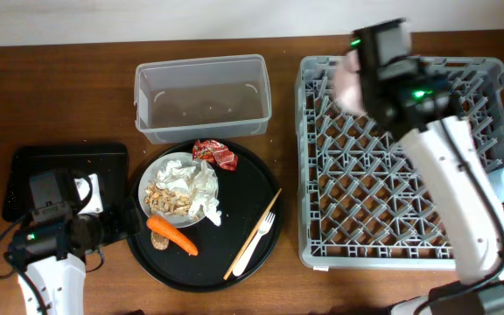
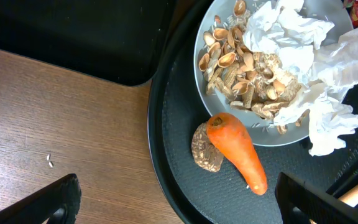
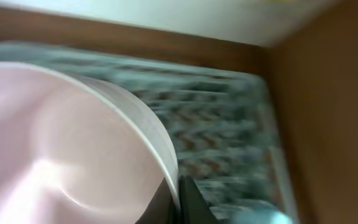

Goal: Sort waste into correct bins and load items into the dishwasher rack
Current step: 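Set the pink bowl upright in the rack's top right area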

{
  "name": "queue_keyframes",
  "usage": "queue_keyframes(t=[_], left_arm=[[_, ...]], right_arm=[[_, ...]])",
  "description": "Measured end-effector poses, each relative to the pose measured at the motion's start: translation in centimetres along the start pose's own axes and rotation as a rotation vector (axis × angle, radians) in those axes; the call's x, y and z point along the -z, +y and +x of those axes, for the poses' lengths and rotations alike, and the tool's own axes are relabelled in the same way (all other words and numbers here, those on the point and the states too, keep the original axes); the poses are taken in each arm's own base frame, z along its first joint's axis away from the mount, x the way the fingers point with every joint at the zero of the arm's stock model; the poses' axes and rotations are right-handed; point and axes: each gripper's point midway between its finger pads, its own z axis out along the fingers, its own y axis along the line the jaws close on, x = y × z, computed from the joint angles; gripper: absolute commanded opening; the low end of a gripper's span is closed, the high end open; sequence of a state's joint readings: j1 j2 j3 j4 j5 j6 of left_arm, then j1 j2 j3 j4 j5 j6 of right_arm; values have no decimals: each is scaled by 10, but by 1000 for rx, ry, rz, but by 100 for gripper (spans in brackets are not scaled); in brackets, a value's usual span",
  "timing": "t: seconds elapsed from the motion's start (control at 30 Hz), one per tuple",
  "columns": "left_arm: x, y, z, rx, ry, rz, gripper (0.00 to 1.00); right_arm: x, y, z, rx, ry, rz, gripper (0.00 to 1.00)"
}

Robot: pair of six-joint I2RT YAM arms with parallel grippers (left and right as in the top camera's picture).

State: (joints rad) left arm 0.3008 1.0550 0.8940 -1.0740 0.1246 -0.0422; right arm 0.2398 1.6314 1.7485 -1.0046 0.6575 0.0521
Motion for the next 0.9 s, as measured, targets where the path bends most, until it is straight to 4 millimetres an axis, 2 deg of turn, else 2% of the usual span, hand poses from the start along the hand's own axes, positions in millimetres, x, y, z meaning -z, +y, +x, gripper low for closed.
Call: queue_keyframes(t=[0.07, 0.13, 0.2, 0.23, 0.27, 0.37, 0.4, 0.47, 0.6, 0.7, 0.9], left_arm=[[0, 0, 0, 0, 0, 0, 100], [0, 0, 0, 0, 1, 0, 99], [0, 0, 0, 0, -1, 0, 99], [0, 0, 0, 0, 0, 0, 99], [0, 0, 0, 0, -1, 0, 99], [0, 0, 0, 0, 0, 0, 99], [0, 0, 0, 0, -1, 0, 99], [0, 0, 0, 0, -1, 0, 99], [0, 0, -2, -1, -6, 0, 99], [0, 0, -2, -1, -7, 0, 99], [0, 0, -3, -1, -12, 1, 99]], right_arm=[[-18, -67, -5, -109, -9, 233, 4], [-28, -129, -11, -239, -43, 486, 4], [-42, -159, -3, -274, -10, 637, 4], [-58, -168, 7, -265, 34, 706, 4], [-85, -175, 21, -245, 95, 781, 4], [-123, -184, 42, -235, 163, 844, 4], [-142, -189, 54, -230, 199, 865, 4], [-159, -194, 67, -232, 230, 877, 4], [-193, -181, 85, -198, 280, 853, 4], [-208, -172, 94, -179, 302, 823, 4], [-214, -166, 93, -191, 295, 774, 4]])
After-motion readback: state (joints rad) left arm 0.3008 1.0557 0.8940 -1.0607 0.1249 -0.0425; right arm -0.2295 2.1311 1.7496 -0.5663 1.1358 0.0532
